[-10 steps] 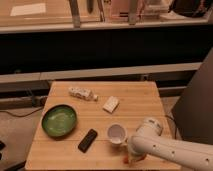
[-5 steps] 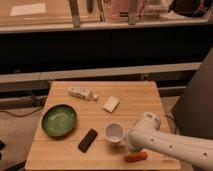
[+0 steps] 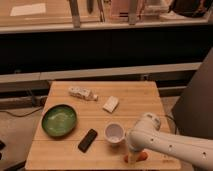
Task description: Place the pepper in the ceramic cup
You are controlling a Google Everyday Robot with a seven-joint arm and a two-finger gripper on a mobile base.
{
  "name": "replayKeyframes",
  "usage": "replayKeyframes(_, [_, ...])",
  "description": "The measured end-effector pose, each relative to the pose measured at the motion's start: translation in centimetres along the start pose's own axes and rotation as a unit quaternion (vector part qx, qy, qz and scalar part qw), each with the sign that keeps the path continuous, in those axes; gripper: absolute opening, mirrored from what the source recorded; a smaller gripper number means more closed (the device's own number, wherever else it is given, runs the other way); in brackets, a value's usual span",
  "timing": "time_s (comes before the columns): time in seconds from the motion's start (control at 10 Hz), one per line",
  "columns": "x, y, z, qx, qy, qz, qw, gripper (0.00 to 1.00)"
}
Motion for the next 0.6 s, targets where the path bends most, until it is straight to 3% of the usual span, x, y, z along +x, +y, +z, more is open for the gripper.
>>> replayKeyframes(0.6, [1.03,0.94,0.57,-0.014,0.013,0.004,0.9998,0.8])
